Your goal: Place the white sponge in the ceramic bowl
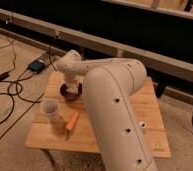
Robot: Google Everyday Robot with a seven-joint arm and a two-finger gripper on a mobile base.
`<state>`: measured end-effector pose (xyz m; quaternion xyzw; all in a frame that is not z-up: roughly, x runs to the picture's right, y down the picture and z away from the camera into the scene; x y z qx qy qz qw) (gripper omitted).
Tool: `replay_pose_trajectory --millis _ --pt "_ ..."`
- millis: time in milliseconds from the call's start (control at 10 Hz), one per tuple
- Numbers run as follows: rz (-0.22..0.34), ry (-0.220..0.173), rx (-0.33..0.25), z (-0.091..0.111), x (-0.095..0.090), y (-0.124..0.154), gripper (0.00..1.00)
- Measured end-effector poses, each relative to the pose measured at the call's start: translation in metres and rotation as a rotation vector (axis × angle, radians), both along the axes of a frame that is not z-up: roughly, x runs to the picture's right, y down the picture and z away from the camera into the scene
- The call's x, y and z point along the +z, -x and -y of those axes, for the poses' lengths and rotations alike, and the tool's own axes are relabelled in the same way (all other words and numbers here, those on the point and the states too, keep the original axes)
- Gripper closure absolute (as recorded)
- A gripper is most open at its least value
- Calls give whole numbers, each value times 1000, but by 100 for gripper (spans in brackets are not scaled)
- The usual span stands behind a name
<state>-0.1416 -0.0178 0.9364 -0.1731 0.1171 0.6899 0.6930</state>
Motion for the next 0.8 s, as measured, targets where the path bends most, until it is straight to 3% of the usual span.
replay_pose_trajectory --millis 400,500,800 --pt "-4 4 -16 -5 1 -1 33" --pt "-4 4 -17 -5 1 -2 28" --pt "-2 5 -20 -7 1 -1 28"
